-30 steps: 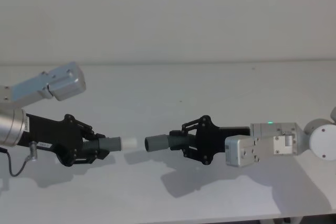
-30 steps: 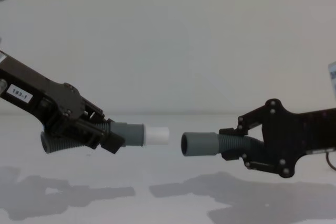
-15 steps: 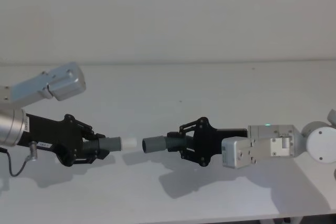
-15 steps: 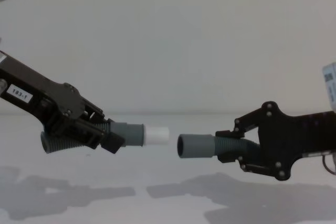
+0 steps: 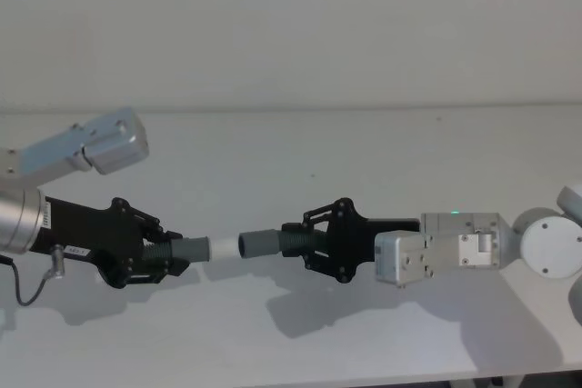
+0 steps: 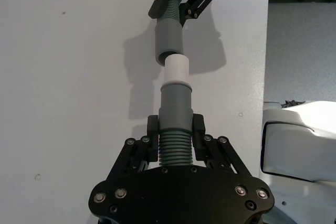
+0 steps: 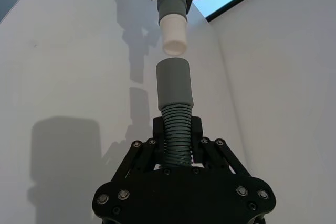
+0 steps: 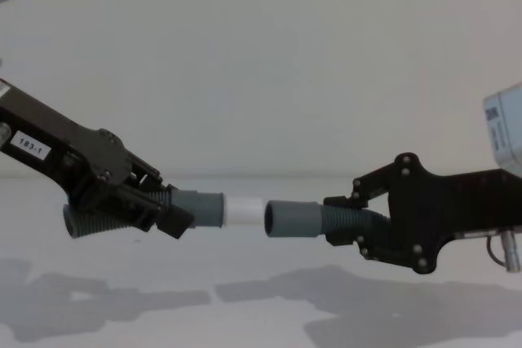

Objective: Use both hands to pick up one end of the pipe from the table, align the ends, and insert them.

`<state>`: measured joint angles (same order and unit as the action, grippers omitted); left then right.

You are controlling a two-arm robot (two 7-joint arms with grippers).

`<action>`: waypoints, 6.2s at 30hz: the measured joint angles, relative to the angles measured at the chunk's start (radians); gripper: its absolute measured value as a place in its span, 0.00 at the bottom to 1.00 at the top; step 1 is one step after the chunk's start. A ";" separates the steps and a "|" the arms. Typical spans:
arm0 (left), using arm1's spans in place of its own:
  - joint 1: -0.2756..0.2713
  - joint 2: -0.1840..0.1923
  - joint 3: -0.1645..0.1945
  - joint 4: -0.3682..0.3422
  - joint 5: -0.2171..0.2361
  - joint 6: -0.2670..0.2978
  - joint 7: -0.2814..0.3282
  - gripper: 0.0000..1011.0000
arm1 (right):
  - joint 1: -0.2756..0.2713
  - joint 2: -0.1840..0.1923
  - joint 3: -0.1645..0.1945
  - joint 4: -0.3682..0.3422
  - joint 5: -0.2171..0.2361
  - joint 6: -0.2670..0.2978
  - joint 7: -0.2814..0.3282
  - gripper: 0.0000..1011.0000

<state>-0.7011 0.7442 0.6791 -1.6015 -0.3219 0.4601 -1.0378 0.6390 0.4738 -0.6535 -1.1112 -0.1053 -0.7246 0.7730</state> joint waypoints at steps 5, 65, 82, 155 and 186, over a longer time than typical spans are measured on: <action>0.000 0.000 0.000 0.000 0.000 0.000 0.000 0.33 | 0.006 -0.006 -0.004 0.005 0.007 0.001 0.000 0.25; 0.000 0.000 0.000 0.000 0.000 0.000 0.000 0.33 | 0.039 0.021 -0.053 0.011 0.100 -0.006 0.049 0.25; 0.000 0.000 0.000 0.000 0.000 0.000 0.000 0.33 | 0.051 0.021 -0.064 0.020 0.093 -0.020 0.032 0.25; 0.000 0.000 0.000 0.000 0.000 0.000 0.000 0.33 | 0.074 0.016 -0.089 0.055 0.090 -0.038 0.030 0.25; 0.000 0.000 0.000 0.000 0.000 0.000 0.000 0.33 | 0.074 0.015 -0.091 0.050 0.104 -0.030 0.041 0.25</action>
<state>-0.7011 0.7442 0.6791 -1.6014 -0.3219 0.4601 -1.0379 0.7133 0.4890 -0.7444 -1.0614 -0.0014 -0.7544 0.8140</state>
